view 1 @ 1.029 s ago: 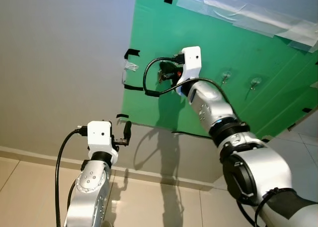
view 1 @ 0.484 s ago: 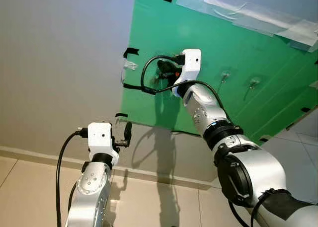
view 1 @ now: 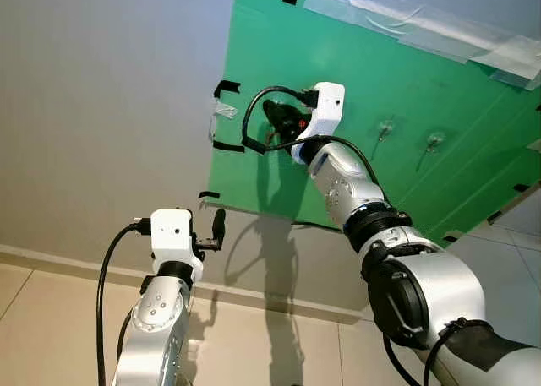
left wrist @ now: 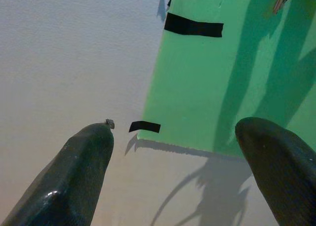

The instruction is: Hang keys on a hook

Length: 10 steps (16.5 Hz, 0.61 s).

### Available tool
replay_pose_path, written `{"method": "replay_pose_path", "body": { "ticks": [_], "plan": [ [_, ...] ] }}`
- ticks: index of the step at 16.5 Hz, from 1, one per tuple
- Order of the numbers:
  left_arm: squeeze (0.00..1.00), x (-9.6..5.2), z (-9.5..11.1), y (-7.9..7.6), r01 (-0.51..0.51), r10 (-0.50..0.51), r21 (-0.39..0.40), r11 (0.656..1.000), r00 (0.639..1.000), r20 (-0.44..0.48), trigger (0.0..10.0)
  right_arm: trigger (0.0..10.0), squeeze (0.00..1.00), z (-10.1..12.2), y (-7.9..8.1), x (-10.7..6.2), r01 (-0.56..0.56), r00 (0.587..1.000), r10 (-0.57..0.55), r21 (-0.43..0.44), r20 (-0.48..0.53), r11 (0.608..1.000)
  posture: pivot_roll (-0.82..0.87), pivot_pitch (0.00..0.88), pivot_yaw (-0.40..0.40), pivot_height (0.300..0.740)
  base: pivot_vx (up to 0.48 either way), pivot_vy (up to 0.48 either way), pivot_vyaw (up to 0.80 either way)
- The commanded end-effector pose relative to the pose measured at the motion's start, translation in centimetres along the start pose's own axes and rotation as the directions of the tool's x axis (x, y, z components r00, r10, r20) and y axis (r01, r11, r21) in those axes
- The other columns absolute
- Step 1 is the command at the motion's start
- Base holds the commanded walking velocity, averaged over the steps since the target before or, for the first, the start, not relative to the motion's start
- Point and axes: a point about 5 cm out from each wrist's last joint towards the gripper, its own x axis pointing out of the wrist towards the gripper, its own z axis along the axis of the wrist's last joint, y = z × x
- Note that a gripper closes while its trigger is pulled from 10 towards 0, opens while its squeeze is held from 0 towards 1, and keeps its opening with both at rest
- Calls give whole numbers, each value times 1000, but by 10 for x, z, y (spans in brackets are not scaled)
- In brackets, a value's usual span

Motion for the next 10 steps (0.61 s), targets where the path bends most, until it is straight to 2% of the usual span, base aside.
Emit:
{"method": "replay_pose_path", "body": {
  "ticks": [1, 2, 3, 4, 5, 6, 7, 8, 10],
  "plan": [
    [0, 1, 4, -8, 28, -28, -4, 1000, 999, 18, 10000, 10000, 1000, 35, -18, -3, 104, 982, -86, -100, 170, 990, 140, 48, -214, 740, 0, 0, 0],
    [0, 1, 4, -9, 30, -30, -3, 1000, 999, 18, 10000, 10000, 1000, 48, -18, -6, 145, 962, -90, -202, 259, 969, 142, 48, -215, 740, 0, 0, 0],
    [0, 1, 4, -9, 30, -30, -3, 1000, 999, 18, 10000, 10000, 1000, 51, -17, -6, 150, 956, -83, -228, 280, 962, 142, 48, -215, 740, 0, 0, 0],
    [0, 1, 2, -8, 27, -27, 7, 1000, 1000, 15, 10000, 10000, 1000, 63, -19, -15, 201, 925, -68, -331, 373, 922, 138, 33, -217, 740, 0, 0, 0],
    [0, 2, 1, -7, 29, -29, 36, 999, 999, 12, 10000, 10000, 1000, 66, -26, -29, 250, 898, -65, -385, 434, 888, 137, 26, -213, 740, 0, 0, 0],
    [0, 2, 1, -7, 29, -29, 36, 999, 999, 12, 10000, 10000, 1000, 66, -26, -29, 250, 898, -65, -385, 434, 888, 137, 26, -213, 740, 0, 0, 0],
    [0, 4, 2, -6, 32, -32, 47, 998, 999, 11, 10000, 10000, 1000, 63, -33, -39, 269, 893, -83, -377, 442, 886, 129, 11, -198, 740, 0, 0, 0],
    [0, 11, 4, -3, 58, -59, 67, 996, 998, 14, 10000, 10000, 1000, 45, -47, -66, 326, 885, -158, -340, 439, 882, 102, 0, -154, 740, 0, 0, 0],
    [0, 22, 9, 1, 103, -105, 98, 990, 994, 9, 10000, 10000, 1000, 21, -61, -102, 422, 861, -290, -268, 417, 866, 73, 0, -91, 740, 0, 0, 0]
  ]
}}
